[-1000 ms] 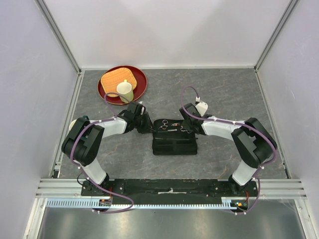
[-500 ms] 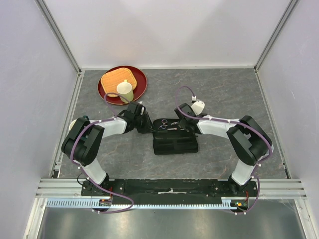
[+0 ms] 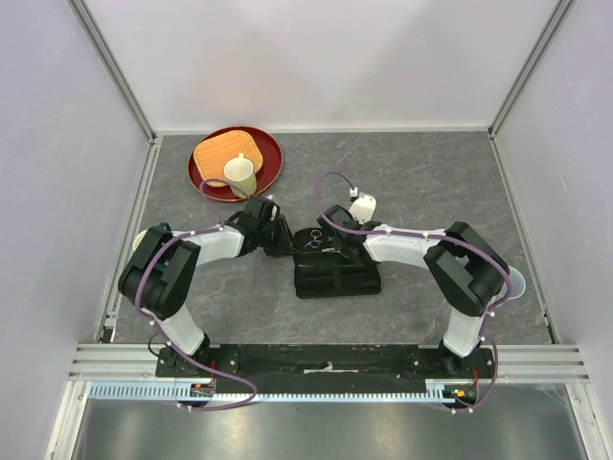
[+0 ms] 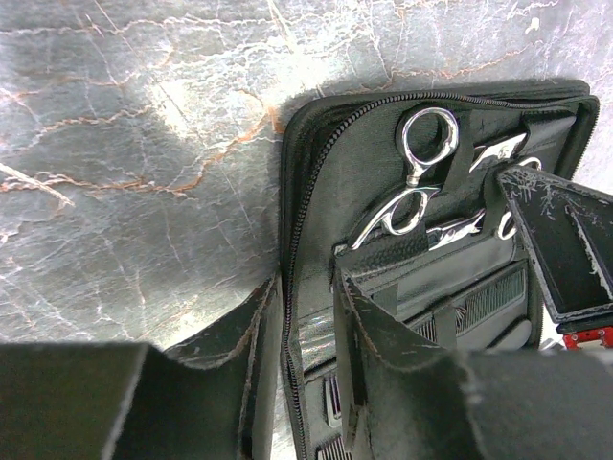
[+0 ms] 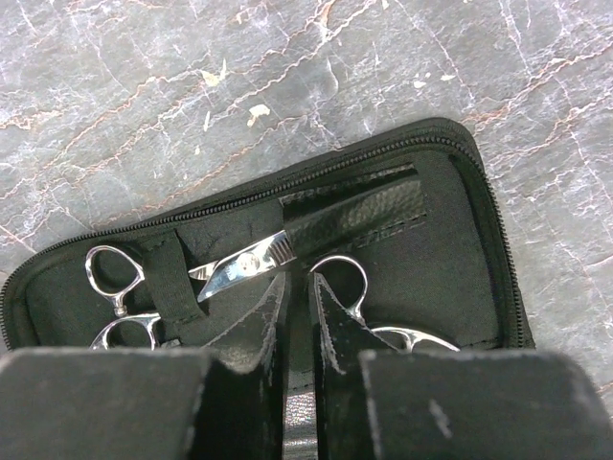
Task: Sort the hair-cutting tools
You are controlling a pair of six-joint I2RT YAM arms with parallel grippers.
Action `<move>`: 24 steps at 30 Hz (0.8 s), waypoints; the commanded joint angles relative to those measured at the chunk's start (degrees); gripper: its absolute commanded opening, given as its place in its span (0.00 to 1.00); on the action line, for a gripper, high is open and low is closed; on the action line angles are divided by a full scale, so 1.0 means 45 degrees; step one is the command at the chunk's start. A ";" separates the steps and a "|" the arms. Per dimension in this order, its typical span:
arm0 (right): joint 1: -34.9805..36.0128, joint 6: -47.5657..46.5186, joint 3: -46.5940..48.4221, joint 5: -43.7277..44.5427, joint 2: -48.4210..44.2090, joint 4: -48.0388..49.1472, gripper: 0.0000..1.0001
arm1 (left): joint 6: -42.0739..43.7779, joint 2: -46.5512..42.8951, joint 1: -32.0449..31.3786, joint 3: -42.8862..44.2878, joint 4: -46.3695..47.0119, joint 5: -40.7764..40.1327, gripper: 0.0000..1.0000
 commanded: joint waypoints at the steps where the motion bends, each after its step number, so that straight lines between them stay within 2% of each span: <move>1: 0.0720 0.0221 0.0546 -0.1279 0.0140 0.0397 0.22 | -0.0557 0.0376 -0.0498 -0.0021 0.0768 0.0353 0.35; 4: 0.0720 -0.0131 0.0798 -0.0772 -0.0308 0.0008 0.39 | -0.0479 0.0298 -0.0498 -0.0021 0.0612 0.0197 0.37; 7: 0.0700 -0.0833 0.1189 -0.0110 -0.0835 -0.0577 0.51 | -0.0381 0.0161 -0.0479 0.0038 0.0417 -0.0018 0.39; 10: 0.0700 -0.1536 0.1522 0.0982 -0.1498 -0.1359 0.60 | -0.0245 -0.0092 -0.0479 0.0077 0.0377 -0.0272 0.43; 13: 0.0623 -0.1870 0.1349 0.1728 -0.2317 -0.1945 0.67 | -0.0089 -0.0502 -0.0479 0.0096 -0.0130 -0.0623 0.52; 15: 0.0389 -0.2220 0.1036 0.1691 -0.2808 -0.1947 0.68 | 0.0048 -0.0795 -0.0479 0.0135 -0.0403 -0.0896 0.58; 20: -0.0314 -0.2691 -0.0252 0.0834 -0.4331 -0.2083 0.67 | 0.0322 -0.2064 -0.0479 -0.0078 -0.1378 -0.1774 0.64; 24: -0.1152 -0.2322 -0.1656 0.0402 -0.5638 -0.2939 0.58 | 0.0361 -0.3547 -0.0479 -0.1033 -0.2121 -0.2576 0.66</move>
